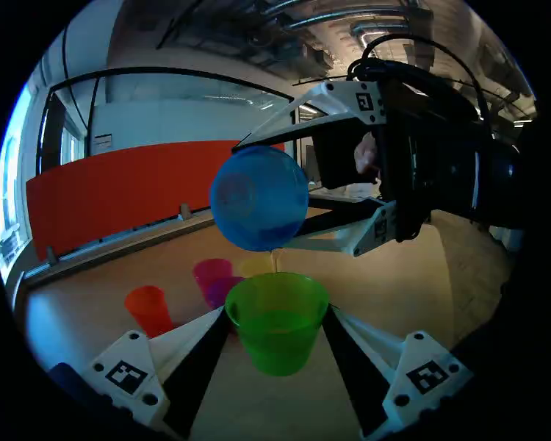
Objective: Pour water
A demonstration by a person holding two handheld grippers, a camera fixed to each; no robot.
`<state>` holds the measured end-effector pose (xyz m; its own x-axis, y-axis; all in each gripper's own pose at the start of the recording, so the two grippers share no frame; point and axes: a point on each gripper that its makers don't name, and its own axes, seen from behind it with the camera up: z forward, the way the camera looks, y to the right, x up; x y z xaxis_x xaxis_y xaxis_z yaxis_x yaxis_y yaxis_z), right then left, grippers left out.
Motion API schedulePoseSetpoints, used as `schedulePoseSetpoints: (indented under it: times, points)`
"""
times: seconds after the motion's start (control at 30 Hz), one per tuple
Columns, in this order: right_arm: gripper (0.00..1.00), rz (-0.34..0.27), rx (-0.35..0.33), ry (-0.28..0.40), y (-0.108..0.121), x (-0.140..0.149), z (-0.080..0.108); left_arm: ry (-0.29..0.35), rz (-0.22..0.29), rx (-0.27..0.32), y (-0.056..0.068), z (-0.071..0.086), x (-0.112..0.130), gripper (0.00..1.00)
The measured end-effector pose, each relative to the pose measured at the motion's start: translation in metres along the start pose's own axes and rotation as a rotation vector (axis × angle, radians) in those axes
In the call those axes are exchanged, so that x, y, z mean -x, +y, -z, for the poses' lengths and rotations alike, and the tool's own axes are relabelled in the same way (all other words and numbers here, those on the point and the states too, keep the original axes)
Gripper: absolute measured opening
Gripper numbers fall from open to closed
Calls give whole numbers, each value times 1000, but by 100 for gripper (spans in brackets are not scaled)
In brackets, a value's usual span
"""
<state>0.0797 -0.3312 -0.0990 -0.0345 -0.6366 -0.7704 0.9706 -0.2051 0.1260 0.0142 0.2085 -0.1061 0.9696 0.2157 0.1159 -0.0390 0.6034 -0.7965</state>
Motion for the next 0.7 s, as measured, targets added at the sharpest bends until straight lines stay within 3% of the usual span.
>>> schedulePoseSetpoints:
  times: [0.7]
  points:
    - [91,23,0,-1,1,1,0,0,3,-1,0,-1,1,86]
